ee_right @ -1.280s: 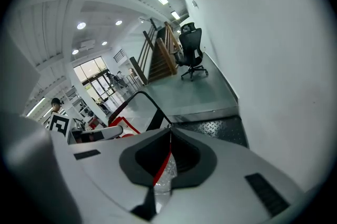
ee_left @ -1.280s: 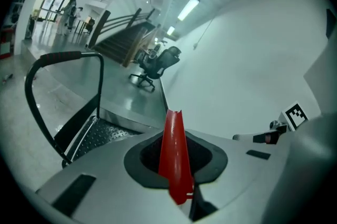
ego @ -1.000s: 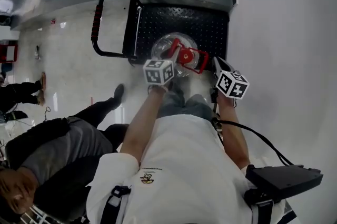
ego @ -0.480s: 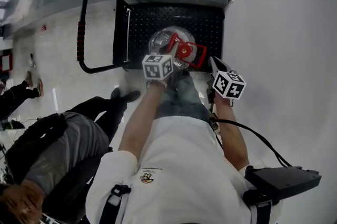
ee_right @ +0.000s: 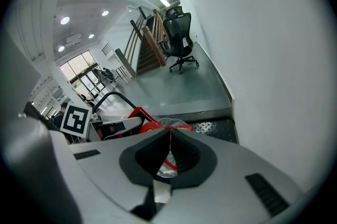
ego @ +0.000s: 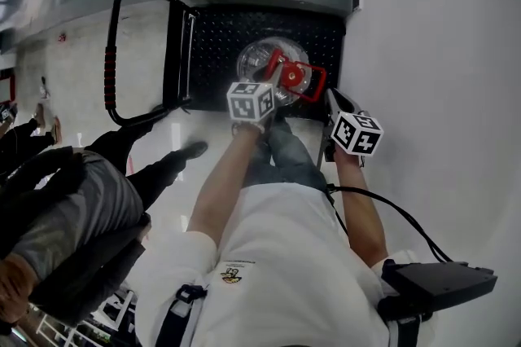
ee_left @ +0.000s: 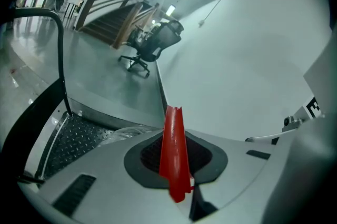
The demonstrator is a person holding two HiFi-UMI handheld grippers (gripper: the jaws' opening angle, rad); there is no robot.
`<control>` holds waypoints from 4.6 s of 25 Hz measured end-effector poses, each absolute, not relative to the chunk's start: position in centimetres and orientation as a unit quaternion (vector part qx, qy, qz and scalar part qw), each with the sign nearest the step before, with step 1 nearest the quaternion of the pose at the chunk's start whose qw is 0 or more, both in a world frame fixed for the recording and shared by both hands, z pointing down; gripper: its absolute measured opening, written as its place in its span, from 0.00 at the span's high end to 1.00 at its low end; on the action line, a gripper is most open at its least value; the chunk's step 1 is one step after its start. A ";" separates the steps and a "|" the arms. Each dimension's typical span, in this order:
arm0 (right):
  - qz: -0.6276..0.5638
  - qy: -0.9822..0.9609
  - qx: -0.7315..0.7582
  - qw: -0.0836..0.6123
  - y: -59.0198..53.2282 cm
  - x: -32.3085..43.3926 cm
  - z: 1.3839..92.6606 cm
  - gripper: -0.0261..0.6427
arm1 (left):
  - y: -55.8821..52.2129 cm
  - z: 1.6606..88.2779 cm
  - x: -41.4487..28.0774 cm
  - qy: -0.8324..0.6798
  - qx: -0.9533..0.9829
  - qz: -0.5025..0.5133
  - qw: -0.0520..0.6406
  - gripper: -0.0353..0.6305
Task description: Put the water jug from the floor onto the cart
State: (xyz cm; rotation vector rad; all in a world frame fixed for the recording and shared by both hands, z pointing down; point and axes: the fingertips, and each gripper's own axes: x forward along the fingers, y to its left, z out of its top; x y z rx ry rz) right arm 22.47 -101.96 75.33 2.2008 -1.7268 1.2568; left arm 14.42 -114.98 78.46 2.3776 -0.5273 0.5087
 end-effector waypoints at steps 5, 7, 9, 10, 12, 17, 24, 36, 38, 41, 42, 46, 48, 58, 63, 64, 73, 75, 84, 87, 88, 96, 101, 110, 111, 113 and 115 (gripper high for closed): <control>0.411 -0.563 0.715 0.056 -104.2 24.4 76.4 0.94 | -116.9 80.2 16.5 -0.199 0.901 0.193 0.333 0.87; 0.406 -0.568 0.713 0.064 -104.9 24.8 76.7 0.94 | -117.4 81.1 17.1 -0.198 0.900 0.193 0.336 0.87; 0.403 -0.573 0.710 0.068 -105.1 24.9 76.8 0.94 | -117.6 82.1 17.2 -0.202 0.897 0.195 0.340 0.87; 0.402 -0.575 0.709 0.068 -105.2 25.0 76.8 0.94 | -117.7 82.6 17.1 -0.204 0.895 0.197 0.343 0.87; 0.400 -0.578 0.708 0.069 -105.5 25.3 76.8 0.94 | -118.2 83.5 17.0 -0.207 0.893 0.201 0.345 0.87; 0.400 -0.584 0.703 0.074 -106.3 25.9 77.4 0.94 | -119.1 85.4 16.8 -0.221 0.886 0.206 0.353 0.87; 0.408 -0.591 0.691 0.077 -107.0 25.4 78.6 0.94 | -120.4 86.0 15.7 -0.241 0.884 0.207 0.342 0.87; 0.402 -0.614 0.675 0.079 -109.1 23.4 77.4 0.94 | -123.0 87.1 9.3 -0.311 0.864 0.270 0.289 0.87; 0.400 -0.618 0.672 0.079 -109.1 22.8 77.3 0.94 | -123.3 87.2 8.5 -0.320 0.860 0.274 0.288 0.87; 0.399 -0.619 0.672 0.081 -108.9 21.8 76.7 0.94 | -123.7 87.3 6.8 -0.334 0.852 0.280 0.290 0.87; 0.399 -0.618 0.672 0.082 -108.9 21.5 76.5 0.94 | -123.8 87.3 6.2 -0.338 0.849 0.282 0.292 0.87; 0.402 -0.617 0.671 0.082 -108.6 20.9 76.4 0.94 | -124.5 87.6 4.2 -0.350 0.840 0.285 0.300 0.87; 0.403 -0.615 0.673 0.082 -108.7 21.2 76.6 0.94 | -125.0 88.0 3.7 -0.355 0.836 0.290 0.300 0.87; 0.401 -0.619 0.671 0.076 -109.5 20.8 76.5 0.94 | -126.2 85.6 2.7 -0.365 0.844 0.262 0.292 0.74; 0.388 -0.627 0.671 0.074 -112.3 20.0 75.4 0.94 | -126.4 80.1 0.6 -0.375 0.857 0.217 0.280 0.73; 0.384 -0.628 0.673 0.074 -112.7 19.9 75.0 0.94 | -126.3 78.9 0.1 -0.376 0.859 0.211 0.276 0.73; 0.344 -0.611 0.711 0.052 -110.2 14.4 68.4 0.94 | -120.3 69.5 -4.8 -0.318 0.898 0.183 0.245 0.87; 0.335 -0.603 0.723 0.044 -109.2 12.6 66.4 0.94 | -118.6 67.1 -6.2 -0.296 0.909 0.185 0.229 0.93; 0.286 -0.571 0.769 0.013 -102.0 -1.0 57.9 0.94 | -111.3 59.5 -18.0 -0.232 0.933 0.181 0.206 0.94; 0.278 -0.570 0.773 0.014 -99.5 -4.2 56.2 0.94 | -108.9 57.2 -19.9 -0.215 0.941 0.171 0.198 0.94; 0.276 -0.573 0.772 0.014 -99.1 -4.7 56.1 0.94 | -108.4 56.9 -20.1 -0.213 0.942 0.167 0.197 0.94; 0.267 -0.589 0.763 0.006 -96.6 -8.4 56.1 0.94 | -105.0 55.6 -22.4 -0.220 0.945 0.140 0.197 0.94; 0.252 -0.603 0.757 0.015 -95.7 -9.8 55.6 0.94 | -103.4 55.1 -22.8 -0.228 0.945 0.134 0.193 0.94; 0.253 -0.615 0.747 0.008 -93.3 -9.7 55.3 0.94 | -100.5 55.3 -22.2 -0.237 0.942 0.139 0.193 0.94; 0.252 -0.616 0.746 0.007 -93.3 -9.7 55.3 0.94 | -100.4 55.3 -22.3 -0.238 0.942 0.139 0.191 0.94; 0.252 -0.618 0.745 0.006 -93.3 -9.9 55.4 0.94 | -100.4 55.4 -22.3 -0.238 0.943 0.140 0.188 0.94; 0.252 -0.621 0.742 0.005 -93.4 -10.1 55.6 0.94 | -100.3 55.4 -22.4 -0.238 0.943 0.139 0.188 0.94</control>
